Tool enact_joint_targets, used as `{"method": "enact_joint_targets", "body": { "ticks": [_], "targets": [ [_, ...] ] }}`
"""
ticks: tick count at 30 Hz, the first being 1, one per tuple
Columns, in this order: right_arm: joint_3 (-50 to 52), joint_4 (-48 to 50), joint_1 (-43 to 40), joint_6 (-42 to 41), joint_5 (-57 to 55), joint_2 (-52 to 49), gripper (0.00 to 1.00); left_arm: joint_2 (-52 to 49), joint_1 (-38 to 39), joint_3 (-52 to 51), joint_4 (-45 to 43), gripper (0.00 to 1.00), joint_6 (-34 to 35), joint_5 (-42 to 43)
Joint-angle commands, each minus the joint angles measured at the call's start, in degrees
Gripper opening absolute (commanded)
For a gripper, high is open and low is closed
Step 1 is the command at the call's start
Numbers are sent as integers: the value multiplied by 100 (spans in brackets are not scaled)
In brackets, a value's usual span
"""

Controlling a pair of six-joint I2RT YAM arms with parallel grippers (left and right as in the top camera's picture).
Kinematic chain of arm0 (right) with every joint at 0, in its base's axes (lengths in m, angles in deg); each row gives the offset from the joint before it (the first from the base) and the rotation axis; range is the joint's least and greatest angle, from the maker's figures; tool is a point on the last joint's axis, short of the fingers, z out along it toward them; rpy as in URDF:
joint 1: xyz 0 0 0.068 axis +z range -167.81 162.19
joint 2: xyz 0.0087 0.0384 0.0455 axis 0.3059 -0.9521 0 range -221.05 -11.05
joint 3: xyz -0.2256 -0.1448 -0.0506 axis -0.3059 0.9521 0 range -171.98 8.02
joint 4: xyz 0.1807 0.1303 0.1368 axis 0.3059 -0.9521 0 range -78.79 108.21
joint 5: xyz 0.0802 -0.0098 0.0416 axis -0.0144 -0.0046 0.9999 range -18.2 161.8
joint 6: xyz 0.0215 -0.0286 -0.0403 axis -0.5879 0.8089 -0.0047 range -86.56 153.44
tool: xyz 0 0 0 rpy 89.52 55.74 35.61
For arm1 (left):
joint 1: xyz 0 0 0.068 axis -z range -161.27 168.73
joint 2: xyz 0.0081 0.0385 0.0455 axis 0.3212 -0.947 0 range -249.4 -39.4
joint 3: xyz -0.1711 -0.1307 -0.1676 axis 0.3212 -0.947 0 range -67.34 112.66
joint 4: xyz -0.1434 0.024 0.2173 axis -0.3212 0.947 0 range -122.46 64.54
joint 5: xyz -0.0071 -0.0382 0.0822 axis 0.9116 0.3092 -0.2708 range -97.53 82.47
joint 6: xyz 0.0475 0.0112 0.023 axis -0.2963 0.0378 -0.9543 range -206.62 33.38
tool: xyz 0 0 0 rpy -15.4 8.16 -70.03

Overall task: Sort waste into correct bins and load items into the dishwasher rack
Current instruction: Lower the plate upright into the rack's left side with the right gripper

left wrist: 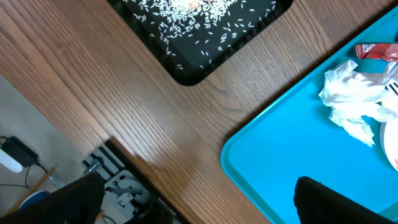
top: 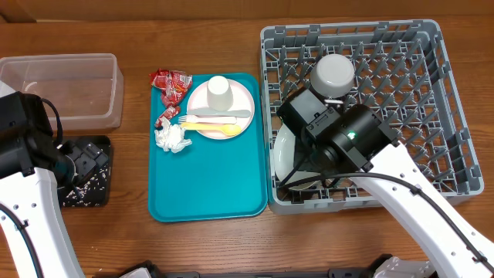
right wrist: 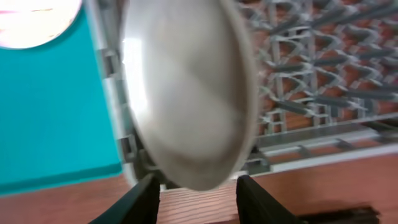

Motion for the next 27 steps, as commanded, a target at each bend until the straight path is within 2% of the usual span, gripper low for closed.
{"method": "enact_joint_targets", "body": {
  "ticks": [1,6,11,17,22,27],
  "targets": [
    [-138,-70,-328,-352,-538,98,42,-17,-33,85,-7,100,79,-24],
    [-138,-35,-1062,-326,-542,96,21,-20,-31,85,-7,100,79,-24],
    [-85,133,-1635,-190,-509,94,6,-20,-31,85,-7,100,79,-24],
    [393,623,-1738,273,365,87,4,-20,-31,85,-7,100,79,-24],
    [957,1143,-1722,273,866,85,4,-20,-33,85,-7,100,79,-24],
    [1067,1283,-1718,273,1102,103,4,-20,-33,85,-7,100,79,-24]
  ]
}}
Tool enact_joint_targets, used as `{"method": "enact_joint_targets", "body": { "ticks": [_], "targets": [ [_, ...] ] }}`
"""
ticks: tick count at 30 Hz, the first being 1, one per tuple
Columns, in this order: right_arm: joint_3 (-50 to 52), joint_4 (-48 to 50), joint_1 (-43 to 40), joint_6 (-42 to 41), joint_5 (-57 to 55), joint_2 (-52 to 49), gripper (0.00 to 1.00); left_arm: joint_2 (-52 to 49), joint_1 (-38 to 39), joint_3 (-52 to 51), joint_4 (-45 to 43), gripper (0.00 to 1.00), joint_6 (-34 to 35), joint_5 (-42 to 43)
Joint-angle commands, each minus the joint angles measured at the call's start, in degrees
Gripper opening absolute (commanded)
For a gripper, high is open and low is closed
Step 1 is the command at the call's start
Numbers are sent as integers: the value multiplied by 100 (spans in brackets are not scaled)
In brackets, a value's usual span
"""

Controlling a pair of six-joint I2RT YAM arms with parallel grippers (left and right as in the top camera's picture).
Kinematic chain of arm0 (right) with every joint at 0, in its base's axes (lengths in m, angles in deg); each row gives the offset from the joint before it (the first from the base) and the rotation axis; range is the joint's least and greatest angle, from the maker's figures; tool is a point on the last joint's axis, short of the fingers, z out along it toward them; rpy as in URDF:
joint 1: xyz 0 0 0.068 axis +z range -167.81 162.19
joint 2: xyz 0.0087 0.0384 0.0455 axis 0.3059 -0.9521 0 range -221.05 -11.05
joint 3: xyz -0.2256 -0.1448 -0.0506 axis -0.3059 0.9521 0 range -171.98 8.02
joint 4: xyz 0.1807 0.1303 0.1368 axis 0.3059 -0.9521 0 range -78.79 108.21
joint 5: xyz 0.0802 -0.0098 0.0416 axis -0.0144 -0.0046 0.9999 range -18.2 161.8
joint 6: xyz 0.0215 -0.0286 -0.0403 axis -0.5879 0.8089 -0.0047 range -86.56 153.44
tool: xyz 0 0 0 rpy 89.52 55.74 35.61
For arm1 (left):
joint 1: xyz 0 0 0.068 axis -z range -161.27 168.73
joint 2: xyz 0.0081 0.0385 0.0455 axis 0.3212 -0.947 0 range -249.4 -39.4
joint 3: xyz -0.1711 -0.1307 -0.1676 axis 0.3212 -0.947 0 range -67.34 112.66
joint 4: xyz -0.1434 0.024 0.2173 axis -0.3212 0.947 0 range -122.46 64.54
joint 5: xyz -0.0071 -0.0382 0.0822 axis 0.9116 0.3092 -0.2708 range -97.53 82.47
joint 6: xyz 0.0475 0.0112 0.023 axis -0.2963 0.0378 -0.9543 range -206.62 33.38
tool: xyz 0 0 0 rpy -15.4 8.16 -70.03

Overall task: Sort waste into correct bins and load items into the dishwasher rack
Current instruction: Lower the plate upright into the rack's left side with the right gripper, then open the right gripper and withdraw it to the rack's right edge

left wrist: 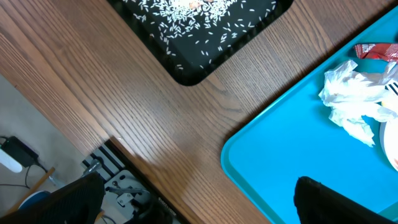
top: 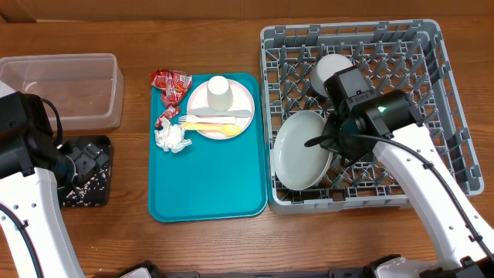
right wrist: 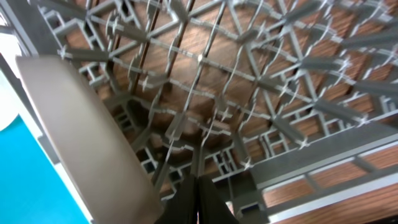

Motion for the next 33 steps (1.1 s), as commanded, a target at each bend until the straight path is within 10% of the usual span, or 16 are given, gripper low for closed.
{"method": "enact_joint_targets", "body": {
  "ticks": [1,29,33],
  "targets": [
    [-4,48,11,42,269,109,4,-20,-33,85,-7,100,79,-24],
    [-973,-103,11,820,1014,588,4,-20,-31,85,-7,100,79,-24],
    [-975,229,11,1217,1416,682,27,-20,-31,85,-7,100,79,-24]
  ]
}}
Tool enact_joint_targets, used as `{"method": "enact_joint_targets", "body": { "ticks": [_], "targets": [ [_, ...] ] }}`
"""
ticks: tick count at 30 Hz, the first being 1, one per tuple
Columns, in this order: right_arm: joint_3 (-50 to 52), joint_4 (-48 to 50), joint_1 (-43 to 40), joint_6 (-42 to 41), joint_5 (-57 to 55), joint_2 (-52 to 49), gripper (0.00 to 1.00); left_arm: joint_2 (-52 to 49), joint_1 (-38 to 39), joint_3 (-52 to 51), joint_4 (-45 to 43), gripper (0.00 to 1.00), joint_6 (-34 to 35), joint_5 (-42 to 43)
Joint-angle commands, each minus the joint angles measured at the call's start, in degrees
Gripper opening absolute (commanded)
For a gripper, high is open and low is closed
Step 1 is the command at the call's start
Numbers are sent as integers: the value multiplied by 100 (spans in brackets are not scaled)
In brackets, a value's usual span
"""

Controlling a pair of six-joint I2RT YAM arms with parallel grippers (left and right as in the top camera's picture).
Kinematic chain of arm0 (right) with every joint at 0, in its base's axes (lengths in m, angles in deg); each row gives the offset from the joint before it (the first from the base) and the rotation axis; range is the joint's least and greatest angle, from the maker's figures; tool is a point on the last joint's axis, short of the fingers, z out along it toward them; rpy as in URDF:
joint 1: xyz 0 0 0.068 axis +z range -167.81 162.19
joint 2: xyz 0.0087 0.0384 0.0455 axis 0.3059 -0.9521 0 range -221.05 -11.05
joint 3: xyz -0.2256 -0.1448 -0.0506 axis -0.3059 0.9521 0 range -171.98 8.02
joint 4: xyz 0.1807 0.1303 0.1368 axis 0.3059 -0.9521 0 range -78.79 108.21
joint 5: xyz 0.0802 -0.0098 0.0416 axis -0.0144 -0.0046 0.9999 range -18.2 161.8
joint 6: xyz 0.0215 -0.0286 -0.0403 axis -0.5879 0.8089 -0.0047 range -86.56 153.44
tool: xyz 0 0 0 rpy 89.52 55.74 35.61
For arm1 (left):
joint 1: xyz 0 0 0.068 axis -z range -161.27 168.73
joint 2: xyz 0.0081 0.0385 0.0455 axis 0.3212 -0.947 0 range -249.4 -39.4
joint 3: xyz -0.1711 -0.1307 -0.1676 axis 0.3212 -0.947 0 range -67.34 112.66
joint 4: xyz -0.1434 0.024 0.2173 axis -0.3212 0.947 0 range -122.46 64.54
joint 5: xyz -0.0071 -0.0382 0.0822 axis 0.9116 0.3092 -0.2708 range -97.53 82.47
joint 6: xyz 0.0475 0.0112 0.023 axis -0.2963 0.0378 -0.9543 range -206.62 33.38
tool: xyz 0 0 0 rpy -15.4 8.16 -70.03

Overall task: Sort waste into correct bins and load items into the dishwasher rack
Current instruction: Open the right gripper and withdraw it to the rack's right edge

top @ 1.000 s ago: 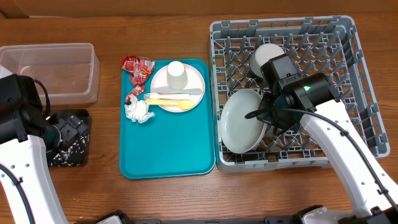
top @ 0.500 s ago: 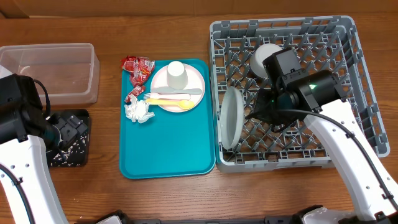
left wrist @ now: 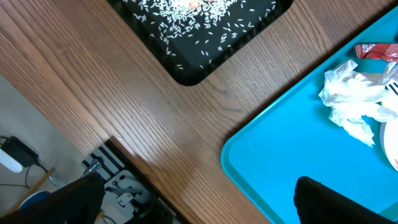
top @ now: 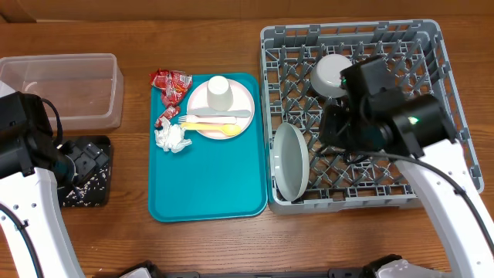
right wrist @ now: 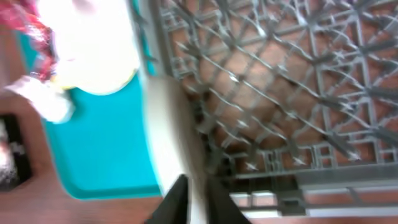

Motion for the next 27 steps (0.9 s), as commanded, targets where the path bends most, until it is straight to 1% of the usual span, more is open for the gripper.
{"method": "enact_joint_targets", "body": {
  "ticks": [1,4,6,7,8,9,11,12,18,20,21,22,23,27],
  "targets": [
    [-173,136,11,376,387,157,28,-20,-31,85,-7,100,79,-24],
    [-173,173,11,378,420,144,28,-20,-31,85,-7,100,79,-24],
    [-192,199,11,376,422,175,32,-20,-31,85,-7,100,79,-24],
    [-210,212,11,376,424,195,37,-20,-31,85,-7,100,79,-24],
    [-236,214,11,376,424,229,50,-20,-33,85,-7,100,79,-24],
    [-256,216,11,376,424,269,58,-20,-33,85,-7,100,79,-24],
    [-286,212,11,376,424,387,66,-20,-33,85,-7,100,79,-24],
    [-289,214,11,376,424,457,69,-20,-31,85,-7,100,76,-24],
    [-286,275,11,409,420,1005,70,-17,-31,85,-7,100,79,-22],
    [-286,407,11,643,369,1239,70,-20,-33,85,-7,100,76,-24],
    [-286,461,11,658,229,1344,72,-20,-31,85,-7,100,79,-24],
    [-286,516,7,654,-4,1456,89,-17,-31,85,-7,100,79,-24],
    [-286,546,-4,654,-264,1541,100,-20,-31,85,-7,100,79,-24],
    [-286,507,-35,651,-1545,1755,100,-20,-33,85,-7,100,79,-24]
  ]
}}
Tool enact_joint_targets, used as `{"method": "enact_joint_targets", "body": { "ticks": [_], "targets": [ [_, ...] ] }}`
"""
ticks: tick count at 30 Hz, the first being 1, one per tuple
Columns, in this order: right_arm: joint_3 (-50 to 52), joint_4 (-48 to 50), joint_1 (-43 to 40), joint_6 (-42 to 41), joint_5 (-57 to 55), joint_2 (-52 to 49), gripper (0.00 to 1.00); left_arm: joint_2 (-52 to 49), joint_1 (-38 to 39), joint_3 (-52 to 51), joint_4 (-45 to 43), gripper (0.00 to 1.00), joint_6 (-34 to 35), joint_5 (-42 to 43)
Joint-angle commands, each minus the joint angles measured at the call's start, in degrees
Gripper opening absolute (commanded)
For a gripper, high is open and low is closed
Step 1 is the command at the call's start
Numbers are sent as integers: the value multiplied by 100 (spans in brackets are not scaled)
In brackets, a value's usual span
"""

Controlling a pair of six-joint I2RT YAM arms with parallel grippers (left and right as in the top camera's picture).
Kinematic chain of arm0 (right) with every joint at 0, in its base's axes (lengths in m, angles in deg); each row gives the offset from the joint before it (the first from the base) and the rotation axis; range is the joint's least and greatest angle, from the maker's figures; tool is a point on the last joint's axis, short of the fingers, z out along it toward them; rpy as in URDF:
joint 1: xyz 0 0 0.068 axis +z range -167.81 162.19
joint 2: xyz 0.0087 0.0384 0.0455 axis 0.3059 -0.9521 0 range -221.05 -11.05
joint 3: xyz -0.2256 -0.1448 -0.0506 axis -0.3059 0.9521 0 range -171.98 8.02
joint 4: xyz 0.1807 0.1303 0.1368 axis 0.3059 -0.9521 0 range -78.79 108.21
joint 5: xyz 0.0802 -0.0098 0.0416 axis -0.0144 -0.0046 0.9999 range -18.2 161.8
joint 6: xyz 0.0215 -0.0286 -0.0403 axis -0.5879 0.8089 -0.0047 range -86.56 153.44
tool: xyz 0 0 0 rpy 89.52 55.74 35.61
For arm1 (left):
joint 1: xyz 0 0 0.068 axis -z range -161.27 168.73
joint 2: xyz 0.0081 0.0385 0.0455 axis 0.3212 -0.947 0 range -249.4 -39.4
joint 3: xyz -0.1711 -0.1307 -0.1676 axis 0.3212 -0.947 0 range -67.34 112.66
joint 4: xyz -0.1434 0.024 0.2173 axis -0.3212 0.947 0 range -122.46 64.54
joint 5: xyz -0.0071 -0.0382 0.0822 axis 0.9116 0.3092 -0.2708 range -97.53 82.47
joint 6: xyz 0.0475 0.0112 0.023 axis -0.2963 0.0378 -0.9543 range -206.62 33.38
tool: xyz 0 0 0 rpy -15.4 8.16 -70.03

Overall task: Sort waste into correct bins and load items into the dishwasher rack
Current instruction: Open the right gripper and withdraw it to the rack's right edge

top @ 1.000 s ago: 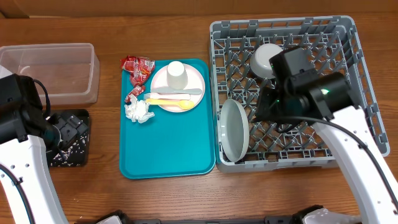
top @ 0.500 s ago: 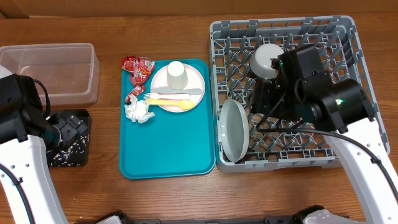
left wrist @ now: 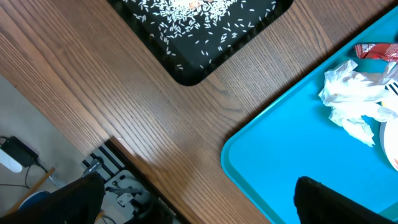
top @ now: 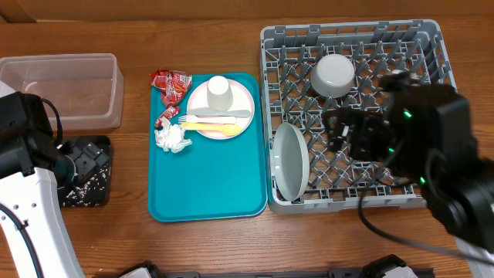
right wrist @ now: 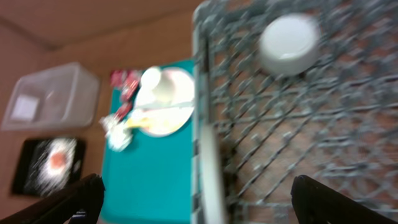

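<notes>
A grey plate [top: 289,161] stands on edge in the front left slot of the grey dishwasher rack [top: 451,174]; the right wrist view shows this plate [right wrist: 208,168] edge-on. A grey bowl [top: 333,73] lies upside down at the rack's back. My right gripper [right wrist: 199,202] hangs high over the rack, open and empty. On the teal tray [top: 208,185] are a pale plate [top: 231,116] bearing a white cup [top: 219,91], a fork and a yellow spoon, plus a crumpled napkin [left wrist: 351,99] and red wrappers [top: 171,83]. My left gripper [left wrist: 193,205] is open over the table by the tray's corner.
A clear plastic bin [top: 65,89] stands at the back left. A black tray [left wrist: 193,31] with scattered rice lies in front of it, beside the left arm. Bare wood lies between the black tray and the teal tray.
My right gripper was low at the grey plate with its fingers close together; now it is high above the rack with its fingers wide apart. The plate still stands on edge. The left arm is unchanged.
First my right gripper held the grey plate at the rack's front left corner. Then the plate leaned in the rack with the gripper beside it. Then it stood on edge. Now the gripper is open high above. The left arm stayed put.
</notes>
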Motion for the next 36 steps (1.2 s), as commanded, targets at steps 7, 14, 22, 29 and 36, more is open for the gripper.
{"method": "enact_joint_targets", "body": {
  "ticks": [7,14,22,29,36],
  "targets": [
    [-79,-243,-439,55,-2398,-46,100,-20,-33,85,-7,100,79,-24],
    [-79,-463,-1523,55,-2317,-566,100,-17,-31,85,-7,100,79,-24],
    [-79,-651,-2496,59,-1419,-1473,100,-20,-33,85,-114,100,79,-24],
    [-79,-922,-2697,59,-1403,-2216,100,-20,-33,85,-328,100,146,118],
    [-79,-664,-2697,59,-1360,-2583,100,-20,-31,85,-289,100,186,1633]
  ]
}}
